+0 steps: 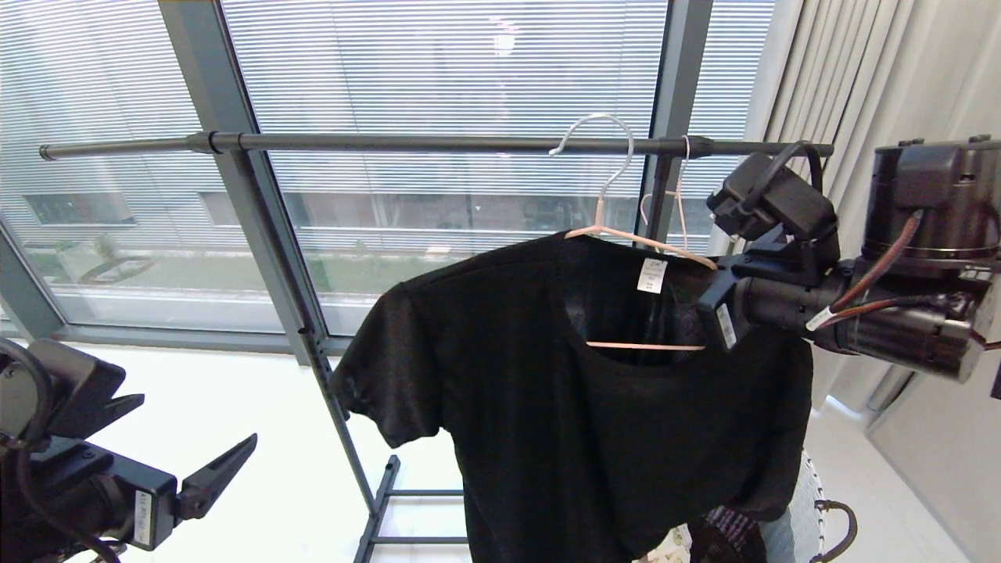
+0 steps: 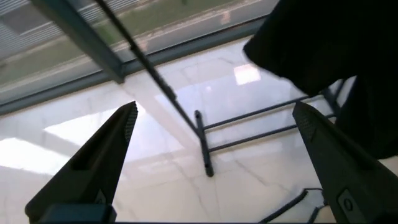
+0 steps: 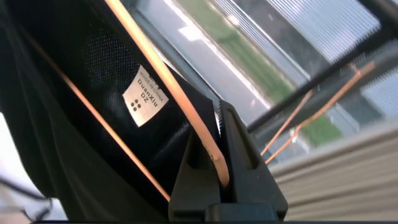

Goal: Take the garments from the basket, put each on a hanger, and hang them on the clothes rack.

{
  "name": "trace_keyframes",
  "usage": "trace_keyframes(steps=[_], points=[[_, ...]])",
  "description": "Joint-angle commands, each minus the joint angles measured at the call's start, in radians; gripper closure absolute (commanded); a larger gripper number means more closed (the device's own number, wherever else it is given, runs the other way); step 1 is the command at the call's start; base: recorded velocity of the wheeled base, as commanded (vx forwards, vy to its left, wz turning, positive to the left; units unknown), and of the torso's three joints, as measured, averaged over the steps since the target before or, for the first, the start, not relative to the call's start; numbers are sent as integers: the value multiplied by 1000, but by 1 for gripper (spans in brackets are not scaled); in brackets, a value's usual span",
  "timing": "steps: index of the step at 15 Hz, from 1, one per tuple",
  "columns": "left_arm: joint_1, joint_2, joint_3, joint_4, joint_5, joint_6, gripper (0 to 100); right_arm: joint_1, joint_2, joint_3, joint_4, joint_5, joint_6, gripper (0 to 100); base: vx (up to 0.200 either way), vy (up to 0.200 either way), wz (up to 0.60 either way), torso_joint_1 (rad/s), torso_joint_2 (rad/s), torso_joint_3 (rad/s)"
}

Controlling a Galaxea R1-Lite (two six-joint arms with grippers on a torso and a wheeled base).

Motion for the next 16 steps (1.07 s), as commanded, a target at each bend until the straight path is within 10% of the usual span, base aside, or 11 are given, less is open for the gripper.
trace_keyframes(steps=[1,16], points=[[17,-5,-5,0,38,2,0,20,74,-36,-39,-61,37,100,0,0,0,0,0,0],[16,9,-35,2,101,13,0,6,123,-98,-65,-175,76,100,0,120,0,1,2,0]])
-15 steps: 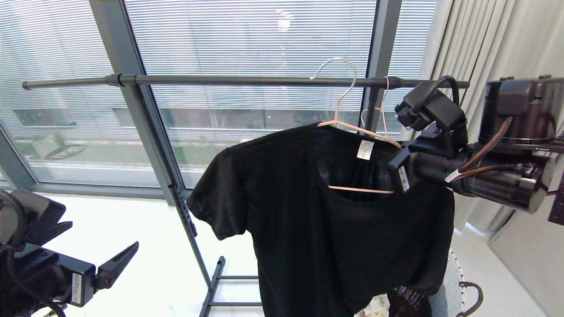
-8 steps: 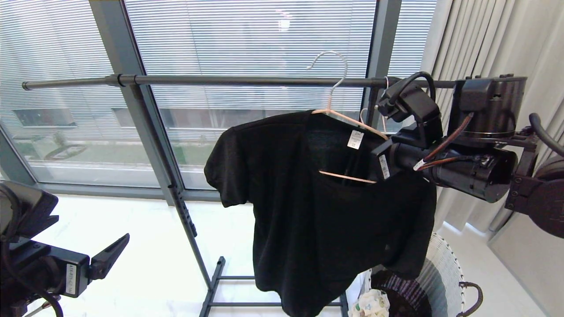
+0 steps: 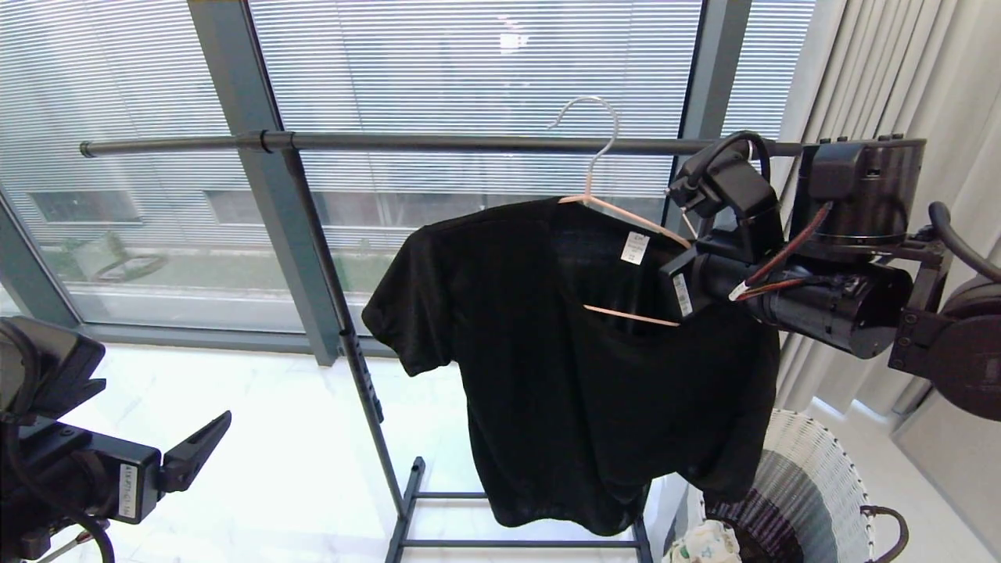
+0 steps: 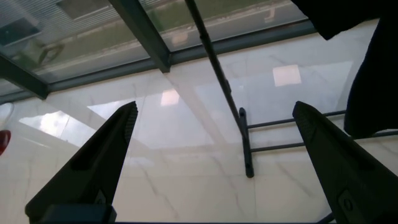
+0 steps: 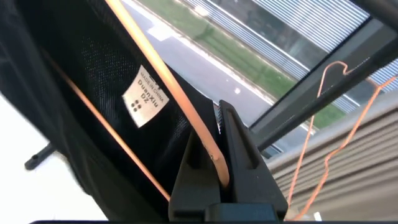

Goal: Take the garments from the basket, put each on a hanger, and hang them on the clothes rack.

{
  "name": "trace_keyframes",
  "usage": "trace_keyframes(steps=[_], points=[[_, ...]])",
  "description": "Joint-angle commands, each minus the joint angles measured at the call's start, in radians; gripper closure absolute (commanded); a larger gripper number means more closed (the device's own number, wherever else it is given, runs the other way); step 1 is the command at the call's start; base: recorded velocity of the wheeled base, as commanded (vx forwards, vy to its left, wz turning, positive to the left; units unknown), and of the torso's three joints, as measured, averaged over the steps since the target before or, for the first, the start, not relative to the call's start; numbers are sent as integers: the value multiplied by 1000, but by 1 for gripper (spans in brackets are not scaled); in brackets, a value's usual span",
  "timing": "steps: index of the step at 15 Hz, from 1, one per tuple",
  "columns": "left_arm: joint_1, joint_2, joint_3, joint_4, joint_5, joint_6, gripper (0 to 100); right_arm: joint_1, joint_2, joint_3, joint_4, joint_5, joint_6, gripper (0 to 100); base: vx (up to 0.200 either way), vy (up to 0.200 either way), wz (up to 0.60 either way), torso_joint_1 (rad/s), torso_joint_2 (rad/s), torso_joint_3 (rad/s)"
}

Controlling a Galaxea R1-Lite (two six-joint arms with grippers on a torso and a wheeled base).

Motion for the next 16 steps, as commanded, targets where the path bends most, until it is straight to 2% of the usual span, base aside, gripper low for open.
trace_keyframes(steps=[1,2,7,13,16], points=[[-5,0,3,0,-1,-1,0,-13,0,0,0,-18,0,100,0,0,0,0,0,0],[-13,2,3,0,-1,-1,0,-26,0,1,0,-35,-2,100,0,0,0,0,0,0],[-74,7,4,0,-3,-2,0,-91,0,0,0,-135,-2,100,200,0,0,-1,2,5],[-84,2,4,0,-3,-1,0,-148,-3,0,0,-234,-2,100,200,0,0,6,2,2],[-119,0,4,0,-3,-2,0,-154,-6,0,0,-248,0,100,0,0,0,0,0,0]])
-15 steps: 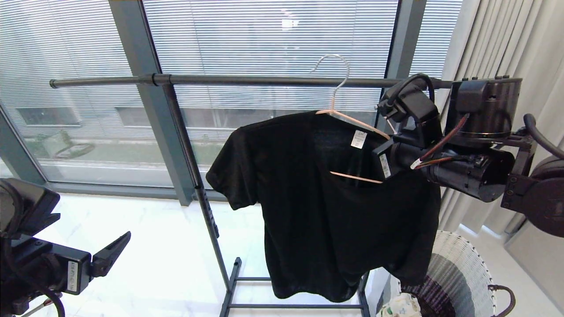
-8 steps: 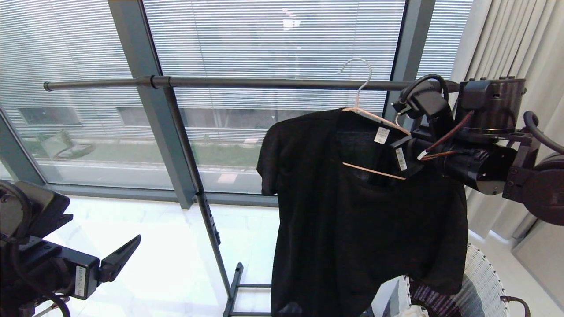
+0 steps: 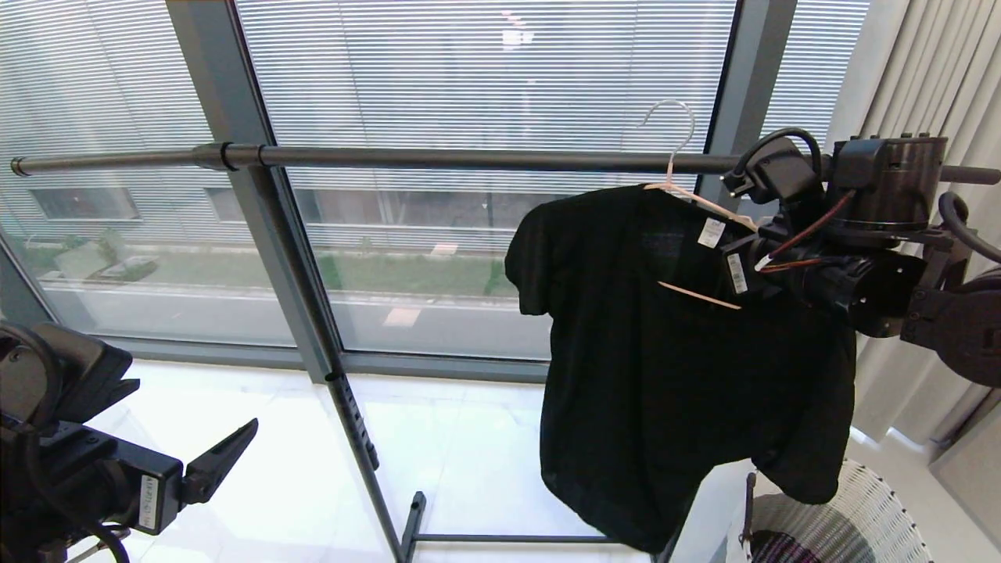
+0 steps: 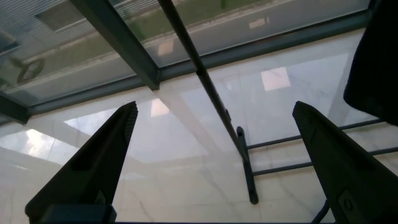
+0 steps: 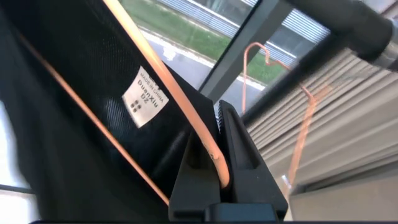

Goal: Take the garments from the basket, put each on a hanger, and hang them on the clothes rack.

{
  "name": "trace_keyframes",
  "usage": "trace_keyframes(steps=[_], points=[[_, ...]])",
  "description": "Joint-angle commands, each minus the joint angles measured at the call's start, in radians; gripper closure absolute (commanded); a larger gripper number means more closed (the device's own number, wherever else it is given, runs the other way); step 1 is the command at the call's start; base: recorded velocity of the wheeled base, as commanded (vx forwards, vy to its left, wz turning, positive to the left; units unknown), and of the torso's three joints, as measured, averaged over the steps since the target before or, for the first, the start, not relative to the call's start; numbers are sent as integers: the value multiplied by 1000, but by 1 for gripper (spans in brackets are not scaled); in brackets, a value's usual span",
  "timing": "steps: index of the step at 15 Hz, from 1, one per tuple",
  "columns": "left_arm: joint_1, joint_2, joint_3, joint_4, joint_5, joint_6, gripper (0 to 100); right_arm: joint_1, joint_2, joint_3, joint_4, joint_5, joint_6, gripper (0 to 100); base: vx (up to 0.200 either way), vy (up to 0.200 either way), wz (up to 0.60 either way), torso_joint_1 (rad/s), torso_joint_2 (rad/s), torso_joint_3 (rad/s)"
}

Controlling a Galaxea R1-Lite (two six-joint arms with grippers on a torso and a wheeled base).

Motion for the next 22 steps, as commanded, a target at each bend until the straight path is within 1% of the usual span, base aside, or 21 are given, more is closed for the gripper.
trace_keyframes(steps=[1,4,9,11,15,21,22], points=[[-25,-1,0,0,0,0,0,-2,-4,0,-1,-1,0,100,0,0,0,0,0,0],[-33,-3,0,0,0,0,0,-14,1,3,-13,-2,0,100,0,0,0,0,0,0],[-33,-3,0,0,0,0,0,-83,19,1,-31,-10,0,100,0,0,0,0,0,0],[-33,-1,0,0,0,1,0,-102,33,6,-57,-11,0,100,0,0,0,0,0,0],[-33,-3,0,0,2,1,0,-110,65,8,-63,-19,0,100,0,0,0,0,0,0],[-35,-11,-1,0,2,1,0,-133,130,1,-106,-21,0,100,0,0,0,0,0,0],[-35,-11,-1,0,2,1,0,-134,133,3,-112,-36,0,100,0,0,0,0,0,0]])
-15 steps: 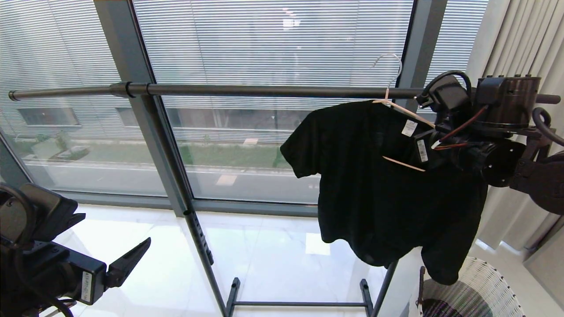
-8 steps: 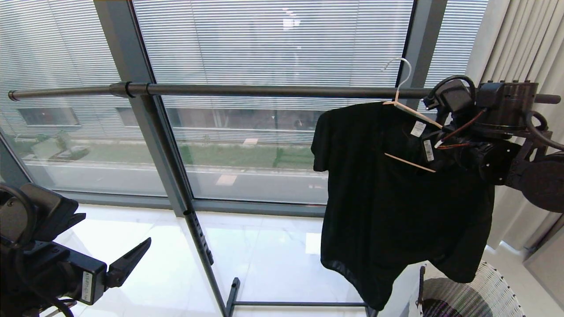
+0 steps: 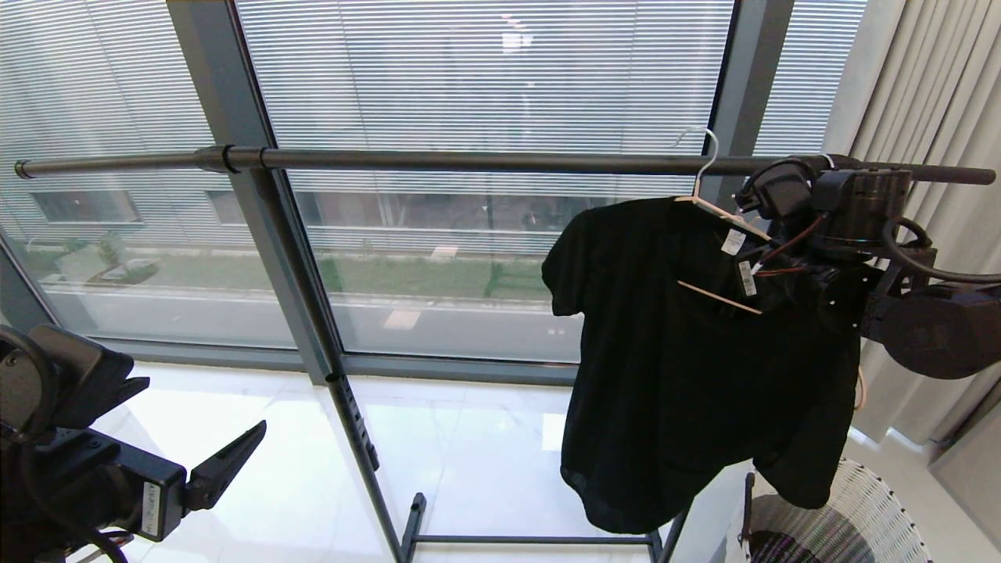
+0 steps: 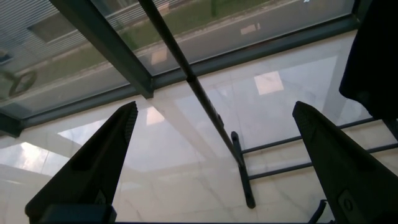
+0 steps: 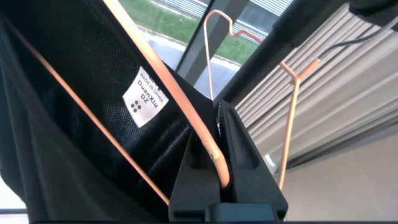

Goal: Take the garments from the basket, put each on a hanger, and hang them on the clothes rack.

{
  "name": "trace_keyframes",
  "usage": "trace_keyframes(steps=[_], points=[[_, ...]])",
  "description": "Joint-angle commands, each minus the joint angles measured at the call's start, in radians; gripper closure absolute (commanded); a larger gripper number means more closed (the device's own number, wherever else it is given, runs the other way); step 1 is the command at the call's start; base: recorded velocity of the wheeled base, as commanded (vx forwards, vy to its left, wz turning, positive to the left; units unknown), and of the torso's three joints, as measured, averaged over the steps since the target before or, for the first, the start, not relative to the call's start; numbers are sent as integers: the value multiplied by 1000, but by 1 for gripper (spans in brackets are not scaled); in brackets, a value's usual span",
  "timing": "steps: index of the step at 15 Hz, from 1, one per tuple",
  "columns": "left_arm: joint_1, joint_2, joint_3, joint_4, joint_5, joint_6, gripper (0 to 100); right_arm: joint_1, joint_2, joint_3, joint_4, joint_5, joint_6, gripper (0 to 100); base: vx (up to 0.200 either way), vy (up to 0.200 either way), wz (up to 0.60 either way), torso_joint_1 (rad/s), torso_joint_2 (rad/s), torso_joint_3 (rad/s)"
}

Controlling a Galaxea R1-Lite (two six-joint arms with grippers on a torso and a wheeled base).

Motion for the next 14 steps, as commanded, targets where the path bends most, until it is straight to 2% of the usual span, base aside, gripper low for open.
trace_keyframes(steps=[1,14], points=[[0,0,0,0,0,0,0,-6,19,-1,-6,-6,-1,100,0,0,0,0,0,0],[-3,-1,2,0,0,0,0,-14,41,-2,-23,-7,-1,100,0,0,0,0,0,0]])
